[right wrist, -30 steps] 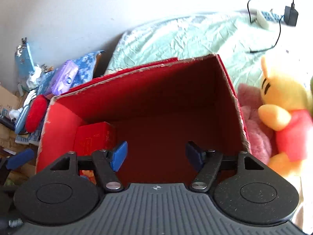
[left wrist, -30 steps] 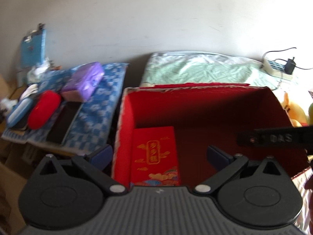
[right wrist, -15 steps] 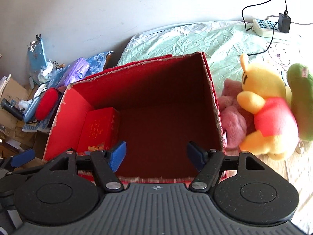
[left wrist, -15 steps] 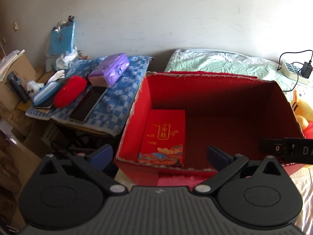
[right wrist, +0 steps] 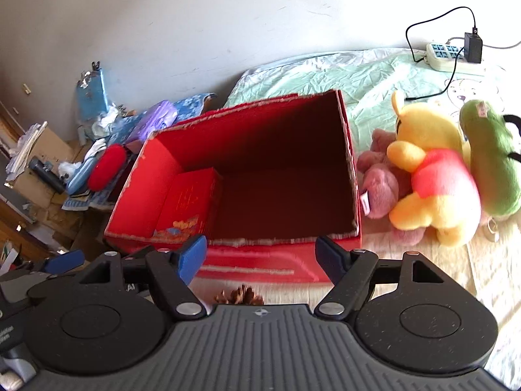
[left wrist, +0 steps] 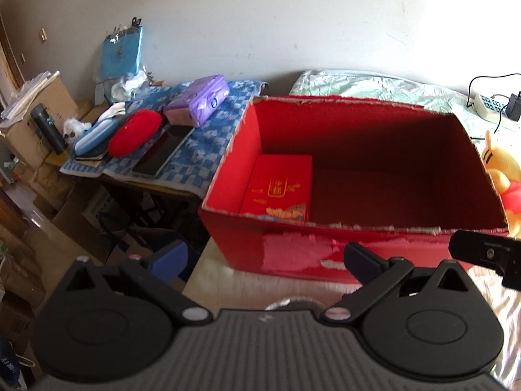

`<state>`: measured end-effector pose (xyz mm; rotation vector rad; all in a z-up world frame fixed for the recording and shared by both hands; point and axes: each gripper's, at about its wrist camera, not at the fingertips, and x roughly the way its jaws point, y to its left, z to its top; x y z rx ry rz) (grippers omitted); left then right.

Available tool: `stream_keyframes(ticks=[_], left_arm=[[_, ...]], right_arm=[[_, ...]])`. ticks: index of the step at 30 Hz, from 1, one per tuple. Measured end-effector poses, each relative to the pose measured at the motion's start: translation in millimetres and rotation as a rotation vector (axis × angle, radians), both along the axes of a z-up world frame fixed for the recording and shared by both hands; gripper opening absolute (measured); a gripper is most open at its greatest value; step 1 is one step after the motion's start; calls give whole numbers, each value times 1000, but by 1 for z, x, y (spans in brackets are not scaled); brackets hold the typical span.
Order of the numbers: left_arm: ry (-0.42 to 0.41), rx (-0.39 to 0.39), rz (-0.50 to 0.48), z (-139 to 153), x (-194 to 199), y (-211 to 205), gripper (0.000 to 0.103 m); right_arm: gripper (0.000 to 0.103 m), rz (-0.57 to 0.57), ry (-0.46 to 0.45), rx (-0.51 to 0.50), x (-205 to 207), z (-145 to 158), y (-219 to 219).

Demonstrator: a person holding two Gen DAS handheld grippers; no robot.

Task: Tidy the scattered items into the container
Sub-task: 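Open the right tool to release the gift box and withdraw, then grasp the beige strap with red scarf using the right tool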

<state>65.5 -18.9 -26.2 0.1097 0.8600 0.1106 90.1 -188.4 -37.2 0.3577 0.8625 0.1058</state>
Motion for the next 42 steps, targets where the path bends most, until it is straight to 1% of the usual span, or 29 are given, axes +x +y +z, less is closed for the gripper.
stream_keyframes(ticks=[6,10,13,16,19,23,26,28,30,31,33,34,35,36,37,40,42], left_arm=[[36,4,-7,-11,-16,-3,102],[22,-3,-60,-20,-43,0,102],[25,-24,-145,-30,-72,4,102],[41,-59,-252,-38,-103,2,102],[63,-90,-358,-47,-129,-8,102],[100,-127,-469,-63,-141,-31,102],[133,-128,-484,-78,-138,-43,102],[155,-149,-498,-85,-136,-48,100],[177,-153,-521,-91,-137,-53,96],[186,-146,-525,-94,-137,-55,96],[197,-143,-520,-99,-136,-57,95],[206,-152,-517,-101,-134,-57,94],[216,-162,-514,-104,-133,-58,90],[226,-168,-514,-106,-131,-58,84],[233,-169,-514,-108,-130,-59,81],[233,-155,-501,-112,-127,-59,79],[230,-156,-495,-113,-126,-57,75]], right_arm=[[76,31,13,1,-16,-12,-5],[76,53,32,-2,-29,-23,-10],[75,69,51,-21,-42,-36,-15],[69,89,81,-28,-55,-53,-22],[65,122,118,-16,-68,-68,-25],[63,171,150,7,-78,-82,-23],[63,179,181,83,-76,-87,-23],[63,193,187,121,-73,-87,-20],[63,221,184,126,-69,-88,-15],[63,232,188,123,-66,-88,-11],[61,254,203,128,-61,-91,-6],[58,267,214,136,-57,-92,-4],[56,277,226,141,-54,-94,-2],[56,286,236,141,-51,-95,0],[54,293,245,139,-49,-97,2],[49,310,272,144,-45,-102,7],[49,320,295,171,-44,-106,9]])
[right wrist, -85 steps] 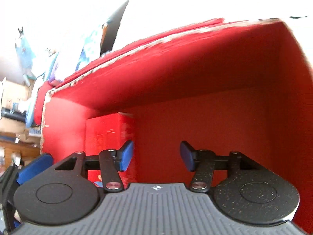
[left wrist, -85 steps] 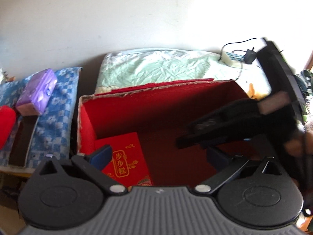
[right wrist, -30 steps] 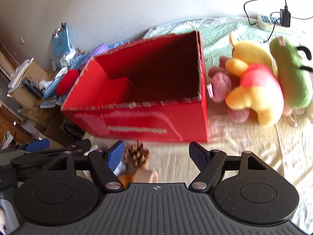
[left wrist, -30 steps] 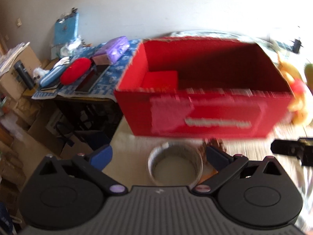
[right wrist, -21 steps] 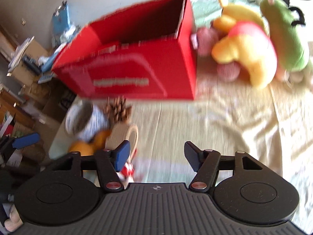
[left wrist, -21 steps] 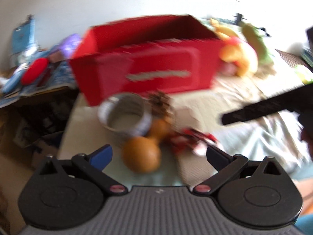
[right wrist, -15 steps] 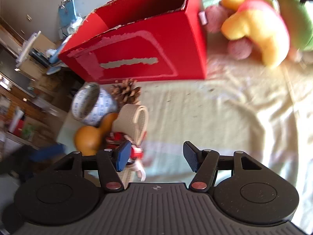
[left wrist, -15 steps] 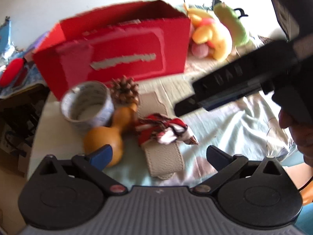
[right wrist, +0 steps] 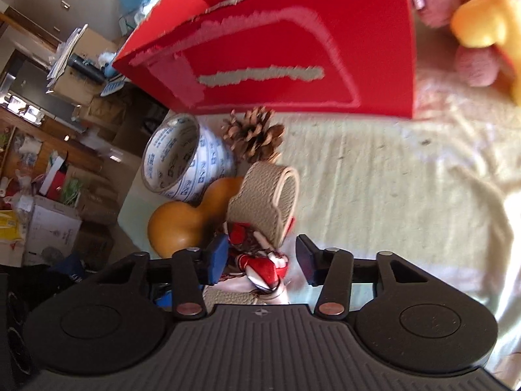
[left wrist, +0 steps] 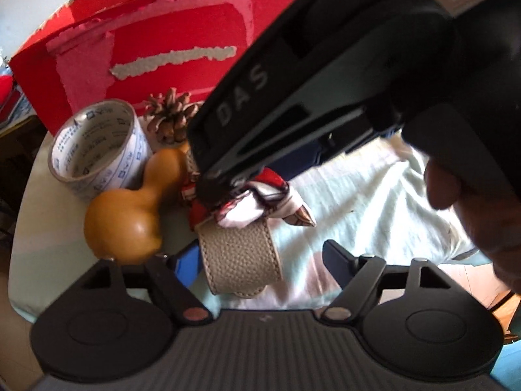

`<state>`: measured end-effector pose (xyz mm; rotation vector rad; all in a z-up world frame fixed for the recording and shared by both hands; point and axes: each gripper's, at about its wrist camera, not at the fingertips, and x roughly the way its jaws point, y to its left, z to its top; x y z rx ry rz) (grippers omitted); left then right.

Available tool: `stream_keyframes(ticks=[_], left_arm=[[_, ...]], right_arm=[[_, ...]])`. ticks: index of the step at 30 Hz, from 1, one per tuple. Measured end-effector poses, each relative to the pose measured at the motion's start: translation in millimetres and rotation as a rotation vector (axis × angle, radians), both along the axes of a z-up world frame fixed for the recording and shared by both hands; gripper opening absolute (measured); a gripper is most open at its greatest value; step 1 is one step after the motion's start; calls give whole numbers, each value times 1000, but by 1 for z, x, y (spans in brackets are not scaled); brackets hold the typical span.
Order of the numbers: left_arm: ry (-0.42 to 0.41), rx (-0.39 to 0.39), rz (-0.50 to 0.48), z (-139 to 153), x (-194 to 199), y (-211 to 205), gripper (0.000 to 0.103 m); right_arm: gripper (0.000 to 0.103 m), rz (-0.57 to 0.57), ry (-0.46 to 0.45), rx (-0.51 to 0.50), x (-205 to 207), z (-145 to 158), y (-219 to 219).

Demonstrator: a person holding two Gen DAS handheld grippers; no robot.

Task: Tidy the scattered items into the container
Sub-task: 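Grasp the beige strap with red scarf using the right tool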

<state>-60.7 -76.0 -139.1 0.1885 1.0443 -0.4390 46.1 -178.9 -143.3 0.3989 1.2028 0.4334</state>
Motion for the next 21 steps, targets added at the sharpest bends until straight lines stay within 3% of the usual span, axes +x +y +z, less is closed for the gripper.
stream_keyframes(ticks=[1,3,5,11,15,21], left_arm=[[-2,4,3,-1,0,1,73],[-16,34,9,-2,1,2,57],[-23,50,7,-1,2,3,51],[-5,15,-39,7,3,0,50],[-23,-18,-111,20,0,-13,48],[-126,-92,-199,65,5,-33,48]], right_arm=[[49,-1,12,10,0,-3,1],[49,-7,31,21,1,-8,3],[48,-12,43,32,1,-11,2],[38,-41,71,76,-6,-11,-14],[37,-83,51,64,-20,-1,-33],[35,-217,-7,86,-46,34,-83]])
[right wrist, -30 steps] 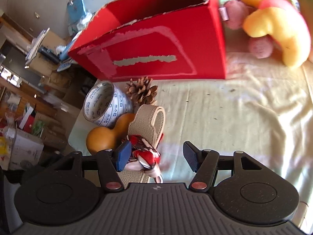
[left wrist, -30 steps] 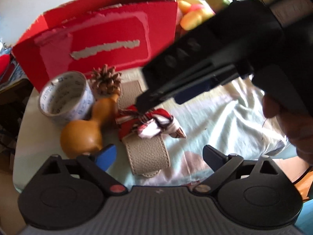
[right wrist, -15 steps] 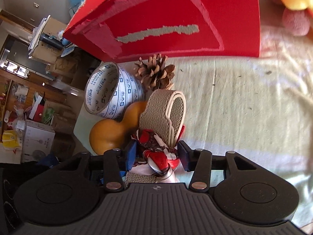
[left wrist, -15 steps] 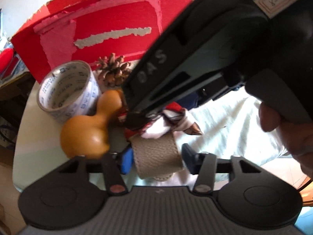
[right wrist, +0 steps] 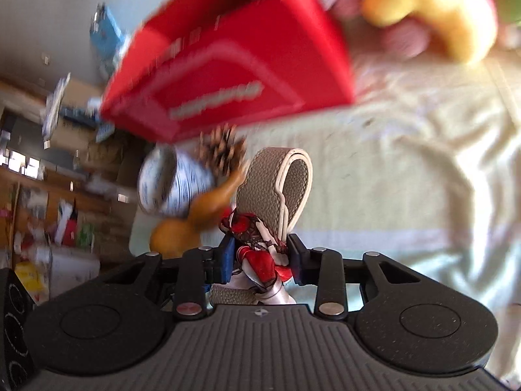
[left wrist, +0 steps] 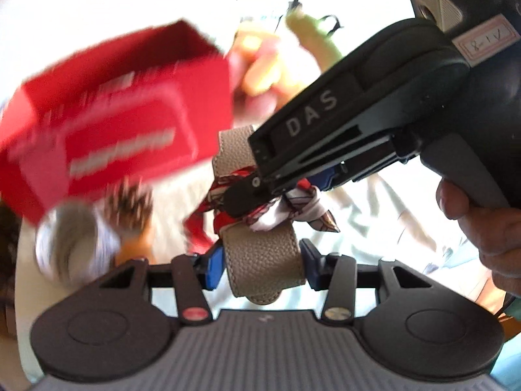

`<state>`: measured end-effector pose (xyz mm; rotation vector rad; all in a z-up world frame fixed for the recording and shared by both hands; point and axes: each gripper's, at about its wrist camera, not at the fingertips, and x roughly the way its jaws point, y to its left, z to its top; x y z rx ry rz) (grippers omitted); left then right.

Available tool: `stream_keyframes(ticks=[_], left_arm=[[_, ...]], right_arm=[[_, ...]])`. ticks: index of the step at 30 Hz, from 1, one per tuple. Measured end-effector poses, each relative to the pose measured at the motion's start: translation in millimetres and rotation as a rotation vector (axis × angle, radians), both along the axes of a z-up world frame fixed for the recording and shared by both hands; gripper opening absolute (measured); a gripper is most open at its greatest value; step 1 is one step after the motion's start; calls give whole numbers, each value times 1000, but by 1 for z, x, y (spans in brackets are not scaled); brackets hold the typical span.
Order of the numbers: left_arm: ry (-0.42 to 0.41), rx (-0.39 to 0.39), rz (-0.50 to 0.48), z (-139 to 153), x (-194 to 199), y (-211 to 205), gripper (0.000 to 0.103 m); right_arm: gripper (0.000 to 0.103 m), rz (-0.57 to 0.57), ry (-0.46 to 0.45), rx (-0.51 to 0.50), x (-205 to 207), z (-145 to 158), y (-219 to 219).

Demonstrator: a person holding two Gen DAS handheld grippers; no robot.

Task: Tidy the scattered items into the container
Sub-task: 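Grasp the beige strap with red scarf using the right tool, then lift the strap and scarf and lower them into the red box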

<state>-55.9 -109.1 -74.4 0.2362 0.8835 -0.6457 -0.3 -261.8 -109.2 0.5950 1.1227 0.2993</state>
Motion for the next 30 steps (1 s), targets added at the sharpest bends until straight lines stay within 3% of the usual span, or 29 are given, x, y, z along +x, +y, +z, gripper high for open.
stream_keyframes(ticks=[8,16,23,30], left_arm=[[-147,-89,-17,66,22,-14,48],[-221,-98,-23,112,79,-1,48],[-226,-85,-14,122,119,19,48],[-175,-69,11,102,162,42,48]], right_arm=[[34,-87,-201,-40,-5,77,-37],[34,-102,-338,-76,50,127,-6],[34,-103,-374,-100,98,141,18],[34,-92,-347,-108,136,137,38]])
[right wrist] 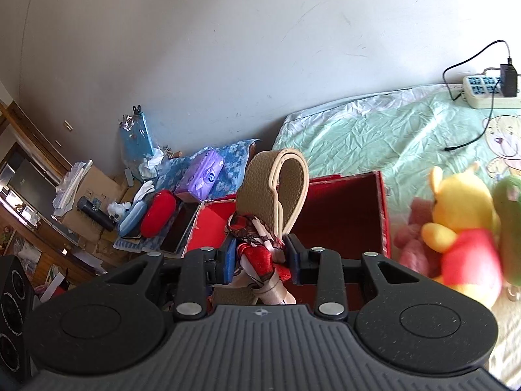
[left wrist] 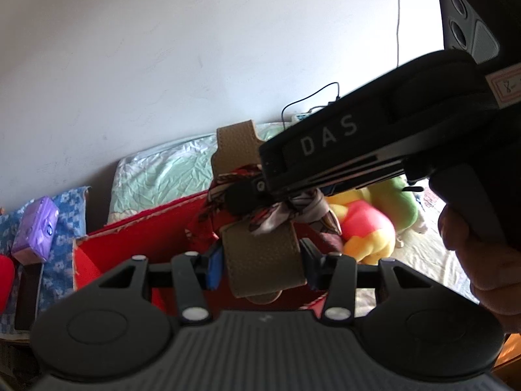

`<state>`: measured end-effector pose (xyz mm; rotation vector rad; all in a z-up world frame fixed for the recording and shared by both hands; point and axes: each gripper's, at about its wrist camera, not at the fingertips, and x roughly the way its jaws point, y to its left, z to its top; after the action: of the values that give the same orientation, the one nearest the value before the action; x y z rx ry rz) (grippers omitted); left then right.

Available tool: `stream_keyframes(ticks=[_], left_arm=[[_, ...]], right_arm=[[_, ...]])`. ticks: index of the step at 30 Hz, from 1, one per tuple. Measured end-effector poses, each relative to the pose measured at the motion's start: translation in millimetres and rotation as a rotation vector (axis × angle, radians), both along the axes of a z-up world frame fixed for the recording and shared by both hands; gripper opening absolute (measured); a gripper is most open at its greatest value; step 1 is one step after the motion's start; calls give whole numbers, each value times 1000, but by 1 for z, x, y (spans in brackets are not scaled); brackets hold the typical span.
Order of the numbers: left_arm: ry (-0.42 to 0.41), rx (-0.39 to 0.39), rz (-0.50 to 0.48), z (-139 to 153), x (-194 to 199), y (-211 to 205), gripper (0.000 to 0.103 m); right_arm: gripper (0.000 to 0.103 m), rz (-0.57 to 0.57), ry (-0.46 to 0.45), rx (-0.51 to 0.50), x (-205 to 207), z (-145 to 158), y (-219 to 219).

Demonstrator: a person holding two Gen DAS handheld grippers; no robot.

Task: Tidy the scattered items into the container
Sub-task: 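Lift the strap and scarf and lower them into the red box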

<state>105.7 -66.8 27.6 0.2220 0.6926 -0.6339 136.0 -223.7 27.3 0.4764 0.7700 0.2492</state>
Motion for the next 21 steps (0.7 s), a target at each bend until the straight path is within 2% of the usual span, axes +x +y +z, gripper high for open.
stream_keyframes(ticks=[7,21], left_arm=[[92,19,27,-25,32,13,47],[314,80,137,-86,74,23,47]], right_arm=[[34,10,70,-23,37,-18,18],[34,74,278,-42,88,-80,42]])
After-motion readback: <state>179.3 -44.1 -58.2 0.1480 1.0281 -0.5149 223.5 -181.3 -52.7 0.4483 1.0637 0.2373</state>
